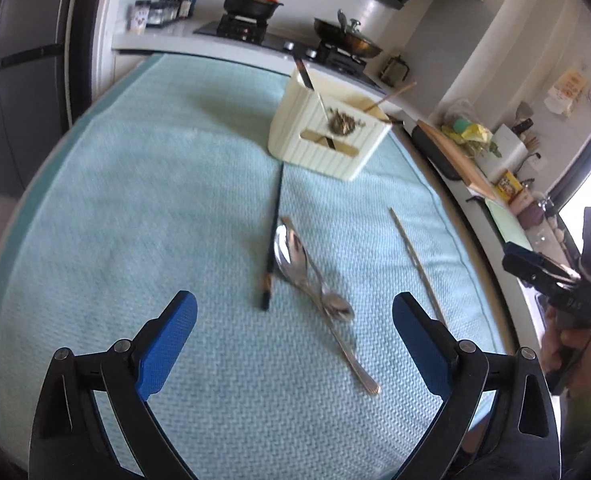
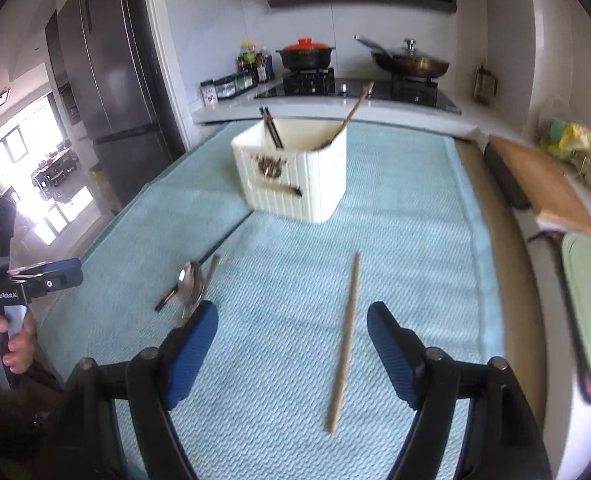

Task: Organize utensils
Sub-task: 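Move both grippers back toward the metal spoons on the mat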

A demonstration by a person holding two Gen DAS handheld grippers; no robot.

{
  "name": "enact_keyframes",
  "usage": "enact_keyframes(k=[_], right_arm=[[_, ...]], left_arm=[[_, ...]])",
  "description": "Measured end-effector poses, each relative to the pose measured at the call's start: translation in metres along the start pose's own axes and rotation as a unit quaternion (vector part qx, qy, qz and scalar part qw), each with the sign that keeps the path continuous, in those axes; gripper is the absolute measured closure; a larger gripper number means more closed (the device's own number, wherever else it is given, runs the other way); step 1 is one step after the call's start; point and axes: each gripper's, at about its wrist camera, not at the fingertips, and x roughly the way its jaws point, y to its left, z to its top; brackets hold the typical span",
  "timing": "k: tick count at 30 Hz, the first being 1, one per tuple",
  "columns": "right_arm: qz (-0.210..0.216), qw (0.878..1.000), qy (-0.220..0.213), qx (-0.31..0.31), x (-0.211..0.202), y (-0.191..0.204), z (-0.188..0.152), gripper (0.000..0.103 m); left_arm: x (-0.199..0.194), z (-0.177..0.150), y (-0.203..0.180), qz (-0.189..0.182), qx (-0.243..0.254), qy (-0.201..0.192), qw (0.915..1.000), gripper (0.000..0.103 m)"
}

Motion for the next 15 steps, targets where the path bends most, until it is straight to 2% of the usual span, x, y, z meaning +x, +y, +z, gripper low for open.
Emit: enact_keyframes(k=[2, 5, 8, 11, 15], right_arm=[[0.004, 1.0, 0.015, 0.012, 0.012, 0.005, -0.019, 0.024], [0.017, 0.999, 0.023, 0.035, 0.02, 0.011, -0.034, 0.024], [0.026, 0.998, 0.022, 0.055, 0.022, 0.016, -0.044, 0.024], [0.032, 0.996, 0.022, 0.076, 0.02, 0.016, -0.052, 0.025], [0.025, 0.995, 0.031, 0.086, 0.021, 0.013, -0.059, 0.024]], left_arm=[[0.014, -0.005, -0.007, 0.013, 0.013, 0.007, 0.9998, 0.005], [0.037, 0.007, -0.004, 0.034, 0.019, 0.001, 0.9992, 0.006], [0.066, 0.029, 0.009, 0.01, 0.01, 0.023, 0.9996, 0.009], [0.099, 0.045, 0.016, -0.008, 0.023, 0.057, 0.9981, 0.021], [0.129, 0.054, 0.014, 0.0, 0.06, 0.073, 0.9955, 0.035]])
